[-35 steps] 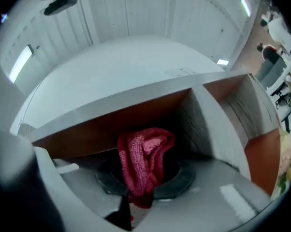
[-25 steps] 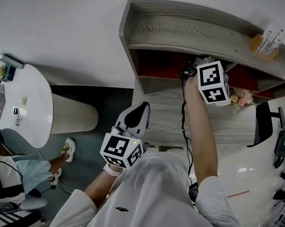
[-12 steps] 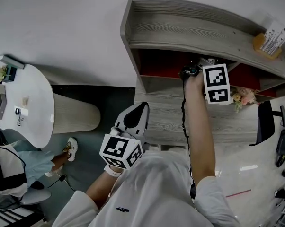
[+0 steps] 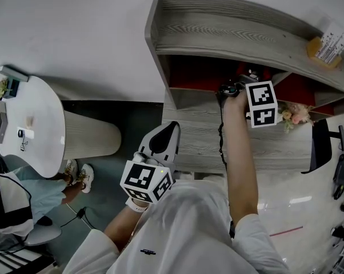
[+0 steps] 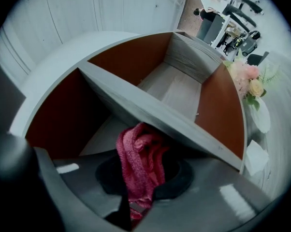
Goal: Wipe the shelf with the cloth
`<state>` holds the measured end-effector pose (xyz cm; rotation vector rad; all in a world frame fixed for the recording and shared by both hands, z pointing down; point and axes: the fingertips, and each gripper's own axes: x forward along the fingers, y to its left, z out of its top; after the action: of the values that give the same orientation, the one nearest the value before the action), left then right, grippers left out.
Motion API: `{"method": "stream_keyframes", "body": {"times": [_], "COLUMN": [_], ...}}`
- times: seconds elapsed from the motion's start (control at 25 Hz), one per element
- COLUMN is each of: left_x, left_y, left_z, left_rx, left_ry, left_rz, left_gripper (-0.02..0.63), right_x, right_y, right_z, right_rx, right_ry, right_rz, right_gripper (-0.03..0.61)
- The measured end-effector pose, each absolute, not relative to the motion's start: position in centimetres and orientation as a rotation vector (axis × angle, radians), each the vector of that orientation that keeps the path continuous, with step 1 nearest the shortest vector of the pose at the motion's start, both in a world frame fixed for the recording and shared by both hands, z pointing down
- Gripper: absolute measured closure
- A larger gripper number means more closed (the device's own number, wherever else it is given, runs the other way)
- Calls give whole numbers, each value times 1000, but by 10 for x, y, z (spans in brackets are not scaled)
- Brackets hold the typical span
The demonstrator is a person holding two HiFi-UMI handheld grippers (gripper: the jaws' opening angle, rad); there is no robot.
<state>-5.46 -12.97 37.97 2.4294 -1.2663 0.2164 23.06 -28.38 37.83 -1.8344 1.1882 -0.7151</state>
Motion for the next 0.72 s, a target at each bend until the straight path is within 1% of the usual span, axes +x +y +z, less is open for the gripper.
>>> {"method": "stream_keyframes", "body": {"times": [0.24,0.52,0.72], "left_x": [-52,-48,-40], "left_y": [-127,-123,-120], "left_z": [380,381,380], "left_rx": [2431,2441,2458], "left_ry": [-1252,-1217,-1188], "left_rz": [210,200,189], "left_gripper": [607,607,607], "right_x": [228,224,222], "right_y": [-262,-237,-228], "right_z": [408,423,403], "right_rx": [-1901,-1946,-1925], "right_ry": [1086,1072,1161], "right_rz": [-903,-928,-867], "right_gripper": [514,514,515]}}
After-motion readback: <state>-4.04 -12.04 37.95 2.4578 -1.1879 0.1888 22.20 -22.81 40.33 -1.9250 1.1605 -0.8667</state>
